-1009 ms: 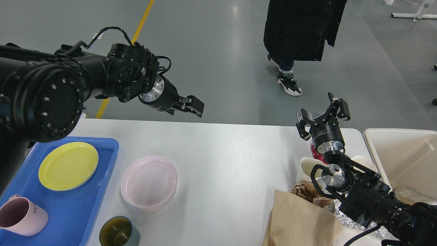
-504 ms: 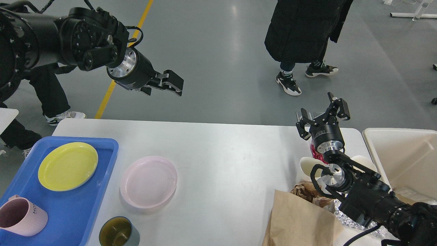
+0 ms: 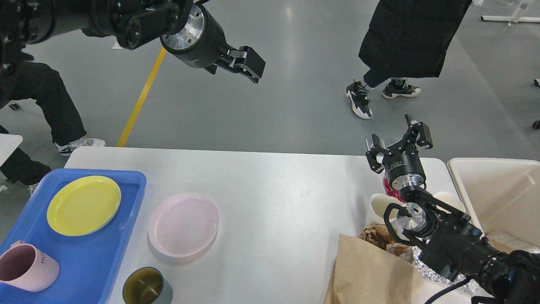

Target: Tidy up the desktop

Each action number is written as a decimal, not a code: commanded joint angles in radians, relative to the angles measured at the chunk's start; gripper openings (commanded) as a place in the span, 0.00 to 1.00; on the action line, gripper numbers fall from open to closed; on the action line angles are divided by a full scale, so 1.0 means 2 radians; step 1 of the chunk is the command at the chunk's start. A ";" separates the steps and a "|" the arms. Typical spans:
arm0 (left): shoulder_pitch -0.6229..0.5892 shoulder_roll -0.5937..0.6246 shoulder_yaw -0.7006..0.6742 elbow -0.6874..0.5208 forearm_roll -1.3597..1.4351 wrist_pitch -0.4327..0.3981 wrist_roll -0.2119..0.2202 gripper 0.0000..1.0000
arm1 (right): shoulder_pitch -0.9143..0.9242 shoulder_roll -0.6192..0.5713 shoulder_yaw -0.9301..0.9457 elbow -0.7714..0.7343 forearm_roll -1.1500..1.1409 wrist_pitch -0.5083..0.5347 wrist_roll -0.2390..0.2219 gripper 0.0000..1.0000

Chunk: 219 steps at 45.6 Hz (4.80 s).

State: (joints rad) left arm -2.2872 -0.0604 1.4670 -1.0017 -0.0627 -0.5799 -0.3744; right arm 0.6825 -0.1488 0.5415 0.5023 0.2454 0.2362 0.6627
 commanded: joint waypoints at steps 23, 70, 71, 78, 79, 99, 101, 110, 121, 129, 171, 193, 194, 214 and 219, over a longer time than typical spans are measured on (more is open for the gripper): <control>0.018 0.001 -0.001 -0.001 0.000 0.000 0.000 0.96 | 0.000 0.000 0.000 0.001 0.000 0.000 0.000 1.00; 0.070 -0.007 0.051 -0.130 0.040 -0.190 0.002 0.93 | 0.000 0.000 0.000 0.000 0.000 0.000 0.000 1.00; 0.074 -0.006 0.059 -0.134 0.040 -0.190 0.002 0.92 | 0.000 0.000 0.000 0.000 0.000 0.000 0.000 1.00; 0.100 -0.004 0.102 -0.173 0.040 -0.190 0.002 0.92 | 0.000 0.000 0.000 0.000 0.000 0.000 0.000 1.00; 0.104 -0.004 0.103 -0.179 0.040 -0.190 0.002 0.92 | 0.000 0.000 0.000 0.000 0.000 0.000 0.000 1.00; 0.176 -0.007 0.118 -0.247 0.040 -0.189 0.004 0.87 | 0.001 0.000 0.000 0.000 0.000 0.000 0.000 1.00; 0.186 -0.007 0.119 -0.247 0.040 -0.177 0.007 0.87 | 0.001 0.000 0.000 0.000 0.000 0.000 0.000 1.00; 0.215 -0.007 0.123 -0.251 0.040 -0.095 0.030 0.86 | 0.001 0.000 0.000 0.000 0.000 0.000 0.000 1.00; 0.226 -0.007 0.119 -0.255 0.038 -0.018 0.057 0.81 | 0.000 0.000 0.000 0.000 0.000 0.000 0.000 1.00; 0.233 -0.007 0.115 -0.255 0.032 0.015 0.057 0.81 | 0.001 0.000 0.000 0.000 0.000 0.000 0.000 1.00; 0.303 -0.013 0.088 -0.257 0.031 0.143 0.107 0.75 | 0.000 0.000 0.000 0.000 0.000 0.000 0.000 1.00; 0.338 -0.013 0.085 -0.257 0.030 0.209 0.110 0.75 | 0.001 0.000 0.000 0.000 0.000 0.000 0.000 1.00; 0.339 -0.013 0.085 -0.257 0.030 0.209 0.110 0.75 | 0.000 0.000 0.000 0.000 0.000 0.000 0.000 1.00; 0.354 -0.013 0.084 -0.257 0.029 0.255 0.110 0.71 | 0.001 0.000 0.000 0.000 0.000 0.000 0.000 1.00; 0.360 -0.013 0.080 -0.257 0.029 0.266 0.110 0.69 | 0.001 0.000 0.000 0.000 0.000 0.000 0.000 1.00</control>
State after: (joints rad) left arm -1.5797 -0.0875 1.6344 -1.5156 -0.0045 -0.0684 -0.1534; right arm 0.6840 -0.1488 0.5415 0.5031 0.2454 0.2362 0.6627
